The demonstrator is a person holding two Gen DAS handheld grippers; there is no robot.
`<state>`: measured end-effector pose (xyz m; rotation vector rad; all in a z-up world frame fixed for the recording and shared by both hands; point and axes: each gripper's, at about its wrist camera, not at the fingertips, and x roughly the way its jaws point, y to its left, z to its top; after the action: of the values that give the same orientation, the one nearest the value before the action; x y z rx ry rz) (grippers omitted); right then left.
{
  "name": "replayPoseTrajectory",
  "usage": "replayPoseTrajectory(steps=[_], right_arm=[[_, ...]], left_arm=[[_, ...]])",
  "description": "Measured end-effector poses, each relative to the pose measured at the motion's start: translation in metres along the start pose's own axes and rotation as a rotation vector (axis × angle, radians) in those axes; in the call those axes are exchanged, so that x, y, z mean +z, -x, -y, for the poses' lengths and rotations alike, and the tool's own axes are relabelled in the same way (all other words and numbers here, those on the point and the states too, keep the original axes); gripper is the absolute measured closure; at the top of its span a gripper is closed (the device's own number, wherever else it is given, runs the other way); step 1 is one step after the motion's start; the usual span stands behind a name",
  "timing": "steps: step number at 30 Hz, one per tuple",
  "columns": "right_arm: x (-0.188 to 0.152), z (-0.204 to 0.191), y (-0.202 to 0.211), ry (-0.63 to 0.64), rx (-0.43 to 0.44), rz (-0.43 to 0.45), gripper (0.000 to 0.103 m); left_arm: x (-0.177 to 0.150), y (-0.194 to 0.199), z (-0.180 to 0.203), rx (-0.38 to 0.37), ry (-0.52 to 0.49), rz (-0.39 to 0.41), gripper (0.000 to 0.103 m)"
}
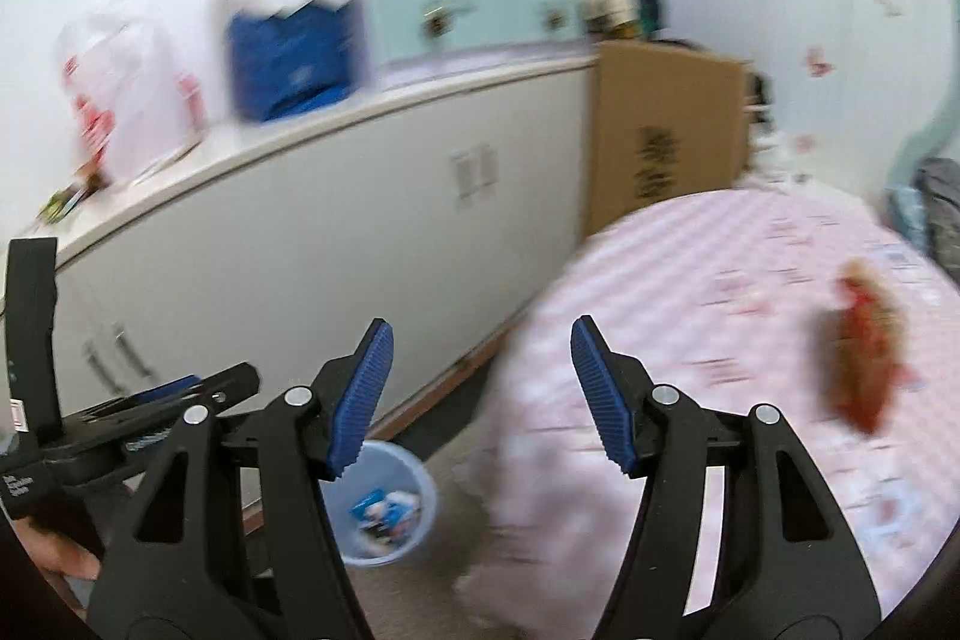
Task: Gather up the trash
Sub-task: 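Move both tools back over the table, then grasp the red and brown paper snack bag with the right gripper, then grasp the red snack bag beside the right gripper with the left gripper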
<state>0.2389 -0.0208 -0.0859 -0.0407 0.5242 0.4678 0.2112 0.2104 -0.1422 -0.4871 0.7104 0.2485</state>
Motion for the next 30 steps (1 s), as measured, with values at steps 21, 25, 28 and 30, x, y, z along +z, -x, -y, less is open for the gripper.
replayPoseTrajectory(steps=[21,25,28,30], right_arm=[[-0.010,0.235,0.003,-0.233,-0.183,-0.116,0.068],[-0.020,0.274,0.024,-0.410,-0.096,-0.050,0.070],[-0.033,0.301,0.036,-0.537,-0.012,-0.014,0.071],[-0.038,0.313,0.041,-0.611,0.043,-0.005,0.071]], left_arm=[[-0.031,-0.069,0.225,-0.202,-0.249,-0.199,0.033],[-0.040,-0.078,0.249,-0.241,-0.238,-0.226,0.033],[-0.049,-0.084,0.273,-0.285,-0.238,-0.249,0.033],[-0.056,-0.088,0.286,-0.304,-0.240,-0.263,0.033]])
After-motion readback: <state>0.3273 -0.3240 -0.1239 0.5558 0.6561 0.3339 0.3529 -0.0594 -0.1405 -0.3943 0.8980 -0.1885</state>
